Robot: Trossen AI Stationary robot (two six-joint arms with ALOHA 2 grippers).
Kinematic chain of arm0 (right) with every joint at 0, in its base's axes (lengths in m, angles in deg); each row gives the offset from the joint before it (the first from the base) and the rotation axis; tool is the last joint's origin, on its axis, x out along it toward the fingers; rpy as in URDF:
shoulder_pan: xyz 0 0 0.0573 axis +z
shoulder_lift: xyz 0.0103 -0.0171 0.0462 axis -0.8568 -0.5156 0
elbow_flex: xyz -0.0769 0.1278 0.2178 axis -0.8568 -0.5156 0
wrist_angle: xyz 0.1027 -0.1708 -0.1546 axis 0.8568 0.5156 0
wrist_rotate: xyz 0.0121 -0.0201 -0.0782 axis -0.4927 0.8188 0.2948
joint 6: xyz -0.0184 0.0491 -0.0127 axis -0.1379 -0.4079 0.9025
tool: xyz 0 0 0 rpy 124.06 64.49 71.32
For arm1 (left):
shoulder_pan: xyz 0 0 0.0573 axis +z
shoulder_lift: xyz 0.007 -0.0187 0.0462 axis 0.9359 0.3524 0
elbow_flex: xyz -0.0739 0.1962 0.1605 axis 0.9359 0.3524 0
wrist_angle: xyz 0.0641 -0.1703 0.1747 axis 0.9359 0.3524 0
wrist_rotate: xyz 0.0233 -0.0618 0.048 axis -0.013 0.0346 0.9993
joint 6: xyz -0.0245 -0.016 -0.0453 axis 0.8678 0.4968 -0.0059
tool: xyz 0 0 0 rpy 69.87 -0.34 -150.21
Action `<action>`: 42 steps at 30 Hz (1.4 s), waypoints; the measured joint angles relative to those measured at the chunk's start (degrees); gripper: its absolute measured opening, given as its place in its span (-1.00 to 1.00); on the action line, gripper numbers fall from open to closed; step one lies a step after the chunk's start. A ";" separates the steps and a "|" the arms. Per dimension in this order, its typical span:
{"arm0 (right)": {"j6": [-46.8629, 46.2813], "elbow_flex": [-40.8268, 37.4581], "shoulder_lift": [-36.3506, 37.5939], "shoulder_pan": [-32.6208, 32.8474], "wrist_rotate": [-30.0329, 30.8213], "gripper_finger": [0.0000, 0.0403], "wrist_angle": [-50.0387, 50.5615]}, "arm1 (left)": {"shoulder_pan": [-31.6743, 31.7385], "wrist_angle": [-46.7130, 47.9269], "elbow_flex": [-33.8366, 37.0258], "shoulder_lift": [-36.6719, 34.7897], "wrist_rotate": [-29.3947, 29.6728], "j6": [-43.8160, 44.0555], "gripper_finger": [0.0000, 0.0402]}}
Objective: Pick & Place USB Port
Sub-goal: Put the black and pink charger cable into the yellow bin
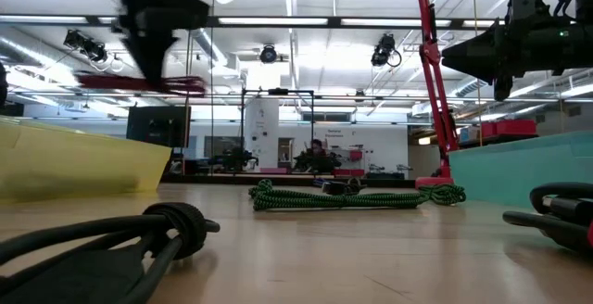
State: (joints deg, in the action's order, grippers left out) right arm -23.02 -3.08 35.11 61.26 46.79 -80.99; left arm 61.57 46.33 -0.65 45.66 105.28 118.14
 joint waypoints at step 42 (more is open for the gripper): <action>-0.19 0.00 -0.01 -0.01 -0.02 -0.55 0.08 | -11.05 -28.03 24.77 -8.07 3.33 27.79 -0.88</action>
State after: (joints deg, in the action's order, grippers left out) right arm -23.21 -3.08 35.09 61.25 46.77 -80.92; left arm 50.52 18.30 24.12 37.58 108.61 145.93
